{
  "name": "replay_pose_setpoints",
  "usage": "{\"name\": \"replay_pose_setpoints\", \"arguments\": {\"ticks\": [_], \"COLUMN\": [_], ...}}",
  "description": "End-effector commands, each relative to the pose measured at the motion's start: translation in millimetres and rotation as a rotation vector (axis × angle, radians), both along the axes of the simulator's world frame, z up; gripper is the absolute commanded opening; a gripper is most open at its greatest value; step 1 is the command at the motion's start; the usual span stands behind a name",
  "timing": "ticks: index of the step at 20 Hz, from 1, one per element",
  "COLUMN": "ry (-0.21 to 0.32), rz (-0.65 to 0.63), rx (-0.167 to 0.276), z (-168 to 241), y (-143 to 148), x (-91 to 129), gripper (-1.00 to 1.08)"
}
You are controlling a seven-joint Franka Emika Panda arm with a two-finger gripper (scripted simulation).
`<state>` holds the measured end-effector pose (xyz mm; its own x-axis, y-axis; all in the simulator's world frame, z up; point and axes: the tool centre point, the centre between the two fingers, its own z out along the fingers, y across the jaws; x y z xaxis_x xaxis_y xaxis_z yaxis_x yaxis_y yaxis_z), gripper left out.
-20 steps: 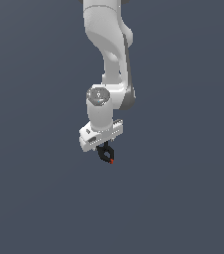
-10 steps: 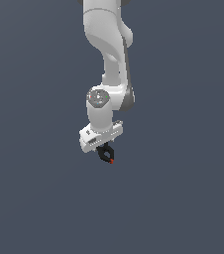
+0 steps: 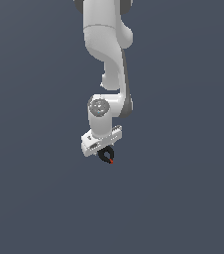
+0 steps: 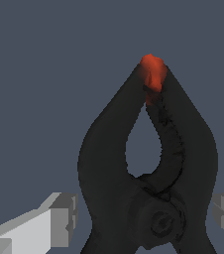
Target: Pick up the object and move it to a goal position.
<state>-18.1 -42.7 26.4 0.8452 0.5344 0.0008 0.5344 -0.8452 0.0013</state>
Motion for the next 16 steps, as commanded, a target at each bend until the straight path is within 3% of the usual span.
{"name": "replay_pose_setpoints", "arguments": {"ticks": [1, 3, 4, 16], "ry": [0.001, 0.001, 0.001, 0.0], "rz": [0.002, 0.002, 0.002, 0.0], "rx": [0.001, 0.001, 0.001, -0.001], "z": [-6.3, -7.2, -7.2, -4.8], "y": [0.9, 0.8, 0.8, -1.0], "x": [-0.1, 0.2, 0.2, 0.3], "gripper": [1.0, 1.0, -1.0, -1.0]}}
